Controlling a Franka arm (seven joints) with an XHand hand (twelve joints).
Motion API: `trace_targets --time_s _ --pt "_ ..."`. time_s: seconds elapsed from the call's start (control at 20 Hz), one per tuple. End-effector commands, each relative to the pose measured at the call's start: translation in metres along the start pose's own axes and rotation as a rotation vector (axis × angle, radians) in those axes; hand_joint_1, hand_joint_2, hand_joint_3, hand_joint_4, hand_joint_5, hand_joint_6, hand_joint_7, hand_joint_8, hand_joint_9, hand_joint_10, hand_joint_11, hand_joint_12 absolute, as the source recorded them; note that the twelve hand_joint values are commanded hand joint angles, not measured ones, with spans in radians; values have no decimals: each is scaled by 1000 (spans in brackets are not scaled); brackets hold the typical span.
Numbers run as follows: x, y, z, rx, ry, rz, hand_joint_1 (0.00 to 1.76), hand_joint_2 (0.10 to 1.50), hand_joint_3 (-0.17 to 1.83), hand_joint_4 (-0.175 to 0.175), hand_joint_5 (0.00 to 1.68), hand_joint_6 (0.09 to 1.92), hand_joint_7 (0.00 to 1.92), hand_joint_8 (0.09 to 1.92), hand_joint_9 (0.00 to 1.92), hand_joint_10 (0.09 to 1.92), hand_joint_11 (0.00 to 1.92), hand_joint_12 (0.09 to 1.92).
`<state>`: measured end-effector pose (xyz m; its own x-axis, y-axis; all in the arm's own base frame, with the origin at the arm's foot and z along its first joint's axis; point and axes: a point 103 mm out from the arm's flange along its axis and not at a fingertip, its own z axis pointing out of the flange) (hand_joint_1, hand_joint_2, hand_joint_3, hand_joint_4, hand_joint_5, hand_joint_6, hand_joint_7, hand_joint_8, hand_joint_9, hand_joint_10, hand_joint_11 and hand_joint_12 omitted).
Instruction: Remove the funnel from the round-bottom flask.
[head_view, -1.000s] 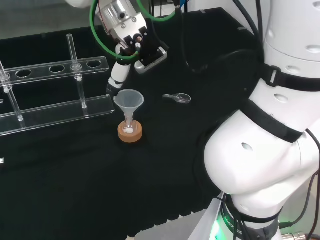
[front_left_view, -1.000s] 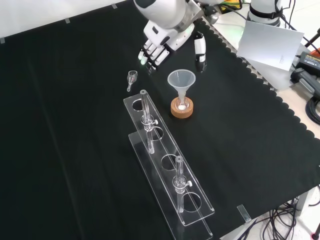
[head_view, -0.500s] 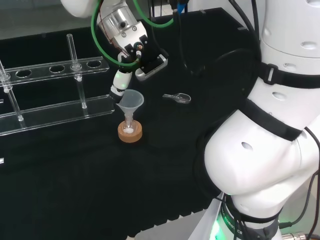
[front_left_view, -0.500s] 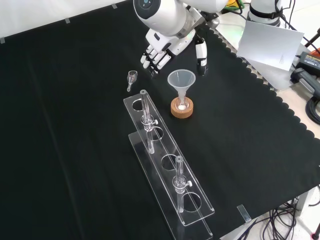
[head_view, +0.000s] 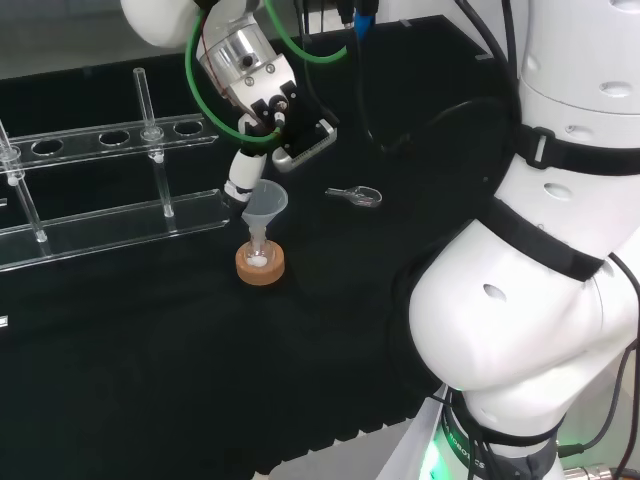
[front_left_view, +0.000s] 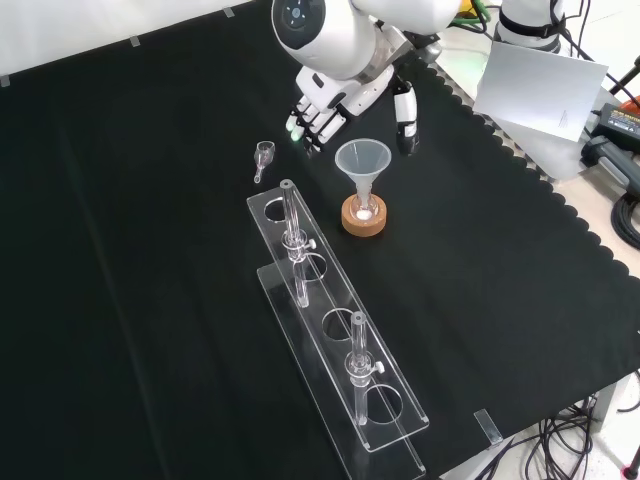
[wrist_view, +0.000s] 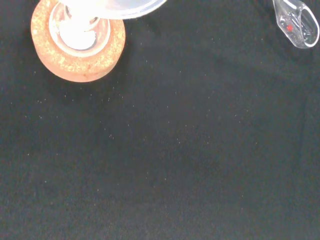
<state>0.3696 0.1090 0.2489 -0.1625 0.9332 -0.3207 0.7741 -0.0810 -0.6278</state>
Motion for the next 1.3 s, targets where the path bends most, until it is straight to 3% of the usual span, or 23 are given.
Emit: trace_targets --time_s 0.05,1.3 --pt "1 1 5 -5 -16 1 407 664 1 -57 0 87 0 560 0 202 0 171" --pt "10 16 19 31 -85 4 404 676 5 -53 0 87 0 556 0 222 0 173"
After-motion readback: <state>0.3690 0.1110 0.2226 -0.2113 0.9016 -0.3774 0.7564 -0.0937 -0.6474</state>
